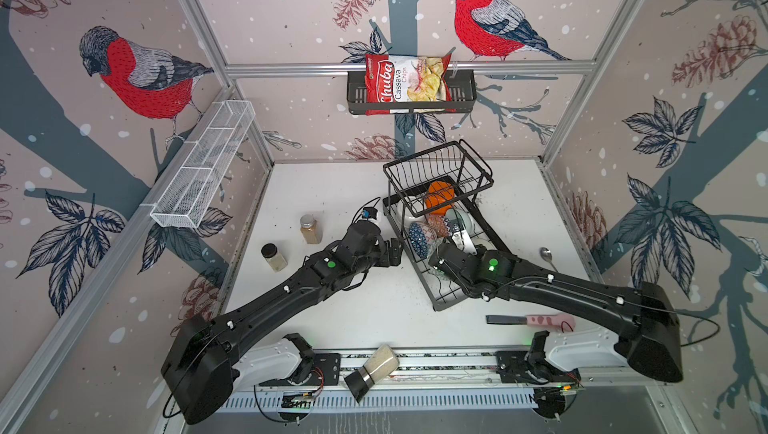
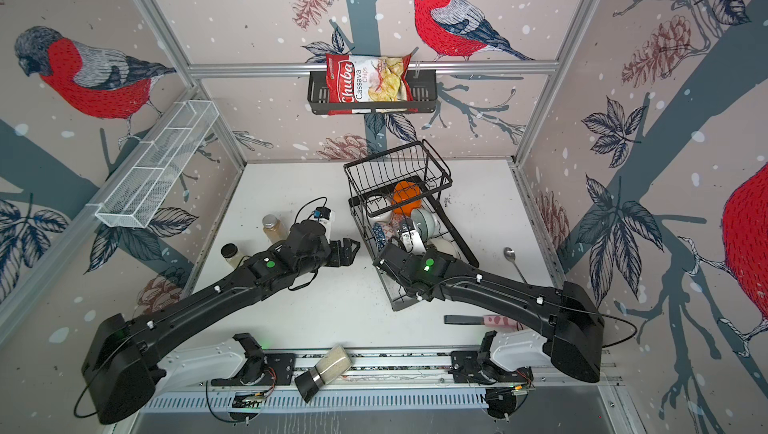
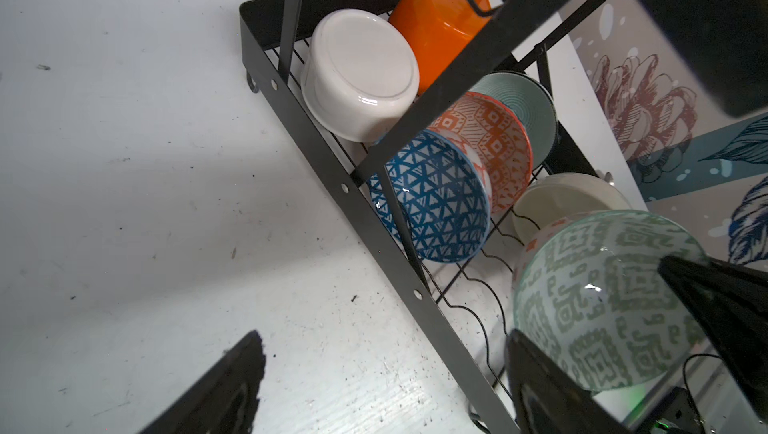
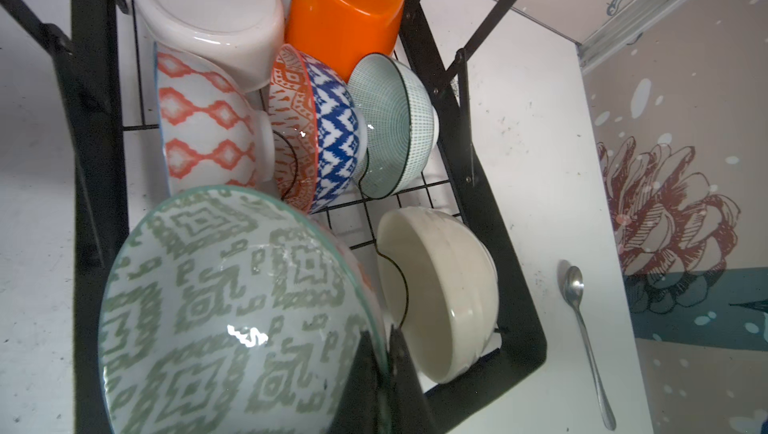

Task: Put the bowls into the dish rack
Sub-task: 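Release the bowl with the left gripper while the right lowers it into the rack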

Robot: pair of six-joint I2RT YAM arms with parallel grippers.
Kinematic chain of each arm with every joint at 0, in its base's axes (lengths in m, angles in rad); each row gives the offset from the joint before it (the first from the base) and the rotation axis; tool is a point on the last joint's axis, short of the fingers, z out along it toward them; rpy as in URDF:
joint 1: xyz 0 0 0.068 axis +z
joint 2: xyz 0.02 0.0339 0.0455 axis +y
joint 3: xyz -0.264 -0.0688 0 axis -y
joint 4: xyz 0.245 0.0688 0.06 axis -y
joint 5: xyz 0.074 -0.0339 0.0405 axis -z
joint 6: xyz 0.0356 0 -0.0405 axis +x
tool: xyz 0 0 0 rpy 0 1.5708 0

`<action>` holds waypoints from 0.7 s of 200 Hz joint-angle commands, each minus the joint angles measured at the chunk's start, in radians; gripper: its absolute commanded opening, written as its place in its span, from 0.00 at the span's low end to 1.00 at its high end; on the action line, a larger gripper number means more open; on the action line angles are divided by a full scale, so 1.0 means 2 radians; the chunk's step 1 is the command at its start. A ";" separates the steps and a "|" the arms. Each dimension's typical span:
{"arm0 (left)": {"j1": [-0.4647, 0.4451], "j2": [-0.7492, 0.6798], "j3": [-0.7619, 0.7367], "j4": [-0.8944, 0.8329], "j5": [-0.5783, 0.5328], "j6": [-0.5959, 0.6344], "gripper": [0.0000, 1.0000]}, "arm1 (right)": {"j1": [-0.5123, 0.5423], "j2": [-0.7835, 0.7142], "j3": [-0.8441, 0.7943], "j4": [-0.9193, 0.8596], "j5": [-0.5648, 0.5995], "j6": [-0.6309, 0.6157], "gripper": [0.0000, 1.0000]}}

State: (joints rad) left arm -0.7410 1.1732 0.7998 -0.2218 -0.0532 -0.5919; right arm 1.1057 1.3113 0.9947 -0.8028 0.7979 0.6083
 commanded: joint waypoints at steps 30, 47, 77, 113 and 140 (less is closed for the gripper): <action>0.000 0.038 0.012 0.003 0.002 0.021 0.89 | -0.001 0.022 0.013 -0.053 0.058 0.026 0.00; 0.000 0.047 0.014 0.005 0.002 0.023 0.89 | 0.002 0.035 0.017 -0.073 0.074 0.033 0.00; 0.000 0.049 0.015 0.004 -0.006 0.024 0.89 | 0.008 0.055 0.027 -0.101 0.091 0.043 0.00; 0.001 0.039 0.011 0.000 -0.018 0.027 0.89 | 0.018 0.071 0.032 -0.101 0.098 0.034 0.00; 0.001 0.031 0.001 0.005 -0.030 0.033 0.89 | 0.026 0.085 0.034 -0.096 0.106 0.021 0.00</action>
State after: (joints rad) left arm -0.7410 1.2476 0.8173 -0.2287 -0.0822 -0.5499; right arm 1.1469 1.4639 1.0534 -0.9840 0.9455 0.6579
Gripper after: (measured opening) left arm 0.888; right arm 0.078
